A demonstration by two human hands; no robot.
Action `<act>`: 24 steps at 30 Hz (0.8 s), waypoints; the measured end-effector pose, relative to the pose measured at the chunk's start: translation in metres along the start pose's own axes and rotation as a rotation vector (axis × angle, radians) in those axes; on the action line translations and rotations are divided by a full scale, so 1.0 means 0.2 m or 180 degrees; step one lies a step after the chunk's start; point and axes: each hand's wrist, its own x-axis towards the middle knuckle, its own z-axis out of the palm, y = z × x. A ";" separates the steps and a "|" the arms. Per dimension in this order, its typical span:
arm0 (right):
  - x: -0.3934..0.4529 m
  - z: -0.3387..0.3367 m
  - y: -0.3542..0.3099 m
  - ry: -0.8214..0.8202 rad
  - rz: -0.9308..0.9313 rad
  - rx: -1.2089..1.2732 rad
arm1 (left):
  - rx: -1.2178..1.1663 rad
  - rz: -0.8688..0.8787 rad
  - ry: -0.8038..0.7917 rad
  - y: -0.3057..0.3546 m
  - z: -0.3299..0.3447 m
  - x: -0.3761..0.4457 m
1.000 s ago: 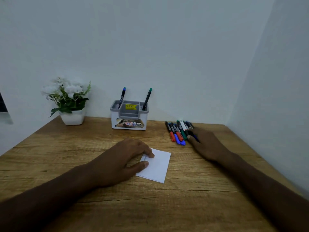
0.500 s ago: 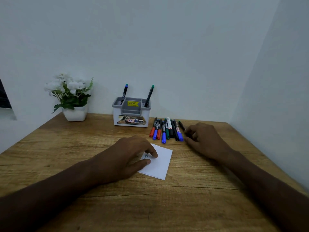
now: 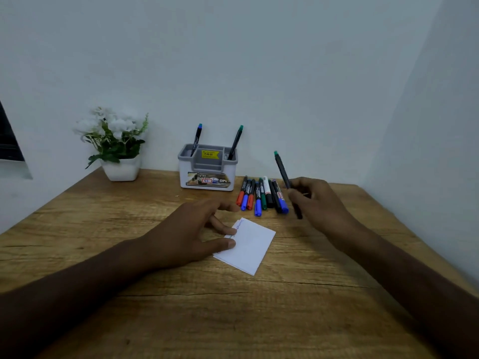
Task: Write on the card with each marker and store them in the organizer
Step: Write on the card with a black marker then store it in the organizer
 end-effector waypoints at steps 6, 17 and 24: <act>-0.18 0.18 -0.10 -0.0787 0.0035 0.1538 | 0.0071 0.0165 -0.0131 -0.02 -0.01 -0.02; -0.26 0.25 -0.12 -0.1190 0.0213 0.2404 | 0.0624 0.0350 0.0140 -0.03 0.02 -0.01; -0.23 0.18 -0.16 -0.1010 0.0620 0.3043 | 0.0433 0.0279 0.0021 -0.05 0.02 0.00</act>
